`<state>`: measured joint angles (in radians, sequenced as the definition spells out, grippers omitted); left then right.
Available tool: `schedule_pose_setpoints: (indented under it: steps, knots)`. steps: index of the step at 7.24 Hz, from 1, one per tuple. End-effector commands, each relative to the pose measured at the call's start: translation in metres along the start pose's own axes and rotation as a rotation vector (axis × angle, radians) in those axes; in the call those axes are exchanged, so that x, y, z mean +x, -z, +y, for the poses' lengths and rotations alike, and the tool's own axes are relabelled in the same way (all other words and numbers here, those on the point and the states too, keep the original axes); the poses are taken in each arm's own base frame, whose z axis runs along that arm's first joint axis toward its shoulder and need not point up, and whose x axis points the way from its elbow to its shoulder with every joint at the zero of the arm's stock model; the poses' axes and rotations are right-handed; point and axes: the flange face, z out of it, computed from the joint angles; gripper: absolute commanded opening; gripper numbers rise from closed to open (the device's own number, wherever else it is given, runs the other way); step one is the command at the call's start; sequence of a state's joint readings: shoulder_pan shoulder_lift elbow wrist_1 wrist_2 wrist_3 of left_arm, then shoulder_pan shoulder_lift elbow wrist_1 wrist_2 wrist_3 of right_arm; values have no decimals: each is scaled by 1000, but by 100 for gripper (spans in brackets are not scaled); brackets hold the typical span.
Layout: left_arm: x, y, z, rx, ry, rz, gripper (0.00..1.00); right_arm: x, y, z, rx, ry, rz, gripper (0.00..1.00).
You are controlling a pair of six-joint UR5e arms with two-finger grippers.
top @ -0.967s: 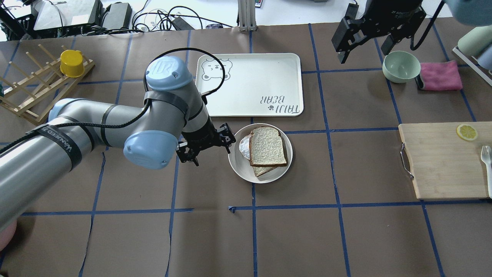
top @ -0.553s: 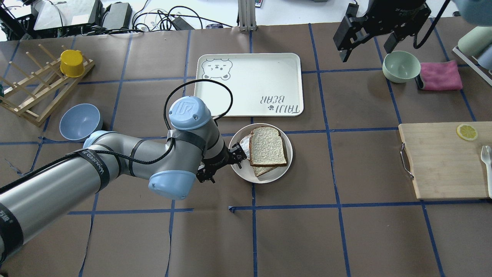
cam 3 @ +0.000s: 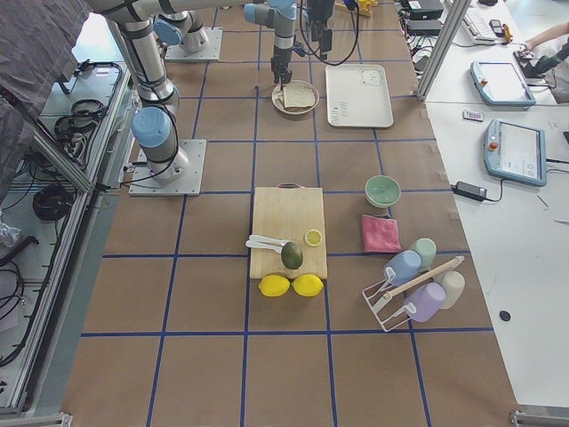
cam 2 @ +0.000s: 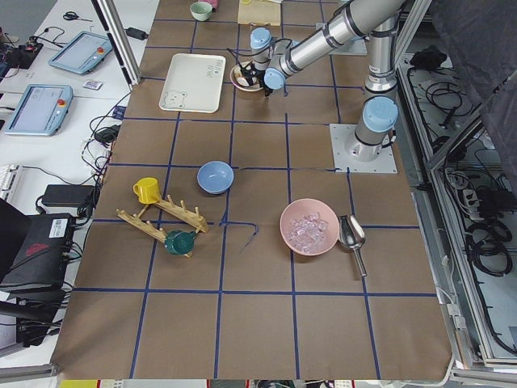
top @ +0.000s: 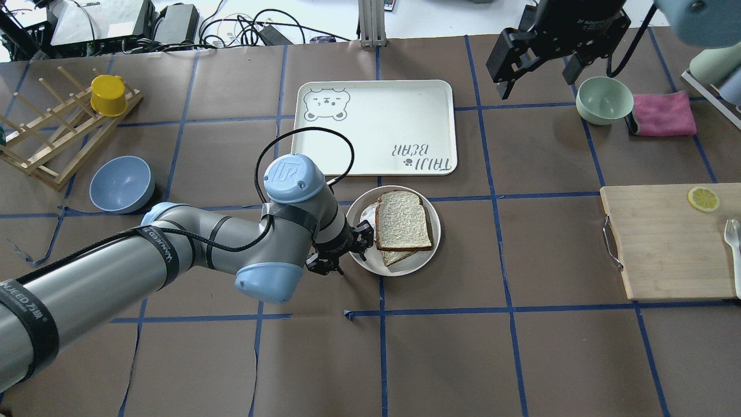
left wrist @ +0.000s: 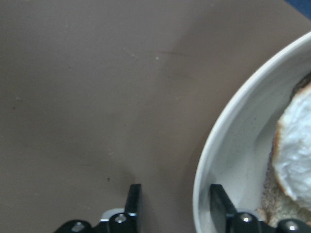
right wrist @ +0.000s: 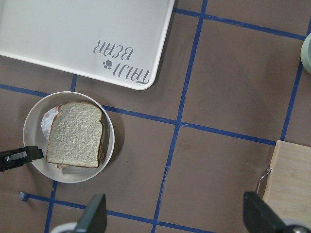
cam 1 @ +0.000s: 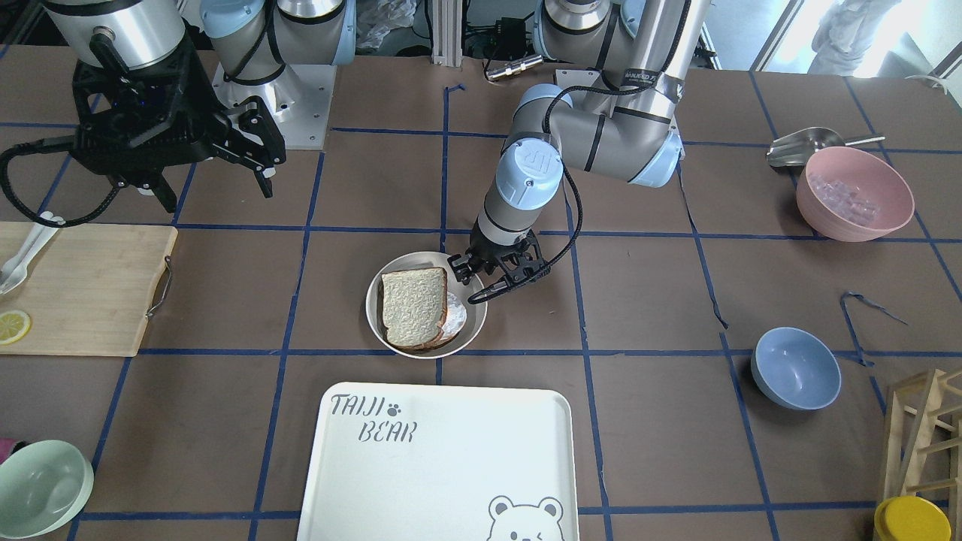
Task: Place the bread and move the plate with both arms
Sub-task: 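Grip the plate rim nearest the left gripper, then slide the plate with the left gripper farther from the robot onto the tray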
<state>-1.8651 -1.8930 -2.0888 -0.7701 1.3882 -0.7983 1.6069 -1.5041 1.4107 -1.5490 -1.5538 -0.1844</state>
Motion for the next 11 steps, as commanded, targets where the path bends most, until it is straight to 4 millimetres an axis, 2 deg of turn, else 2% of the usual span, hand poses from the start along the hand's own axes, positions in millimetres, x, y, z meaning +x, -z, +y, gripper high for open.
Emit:
schedule_pose_setpoints:
  steps: [1, 3, 5, 8, 9, 10, 11]
  knots:
    - [1, 3, 0, 6, -1, 8, 0, 2, -3, -1, -7, 0, 7, 100]
    - [1, 10, -2, 16, -5, 19, 0, 6, -4, -1, -9, 2, 7, 100]
    - [2, 30, -13, -2, 11, 113, 0, 7, -5, -1, -11, -4, 7, 100]
    - [-7, 59, -54, 79, -22, 215, 0, 7, -5, -1, -14, -4, 6, 100]
    - [-5, 70, -80, 108, -45, 233, 0, 7, -5, -1, -13, 0, 8, 100]
    - [8, 87, -94, 116, -101, 288, 0, 8, -5, -2, -10, -7, 8, 100]
    - [14, 90, -109, 129, -150, 299, 0, 8, -5, -1, -15, -15, 8, 100]
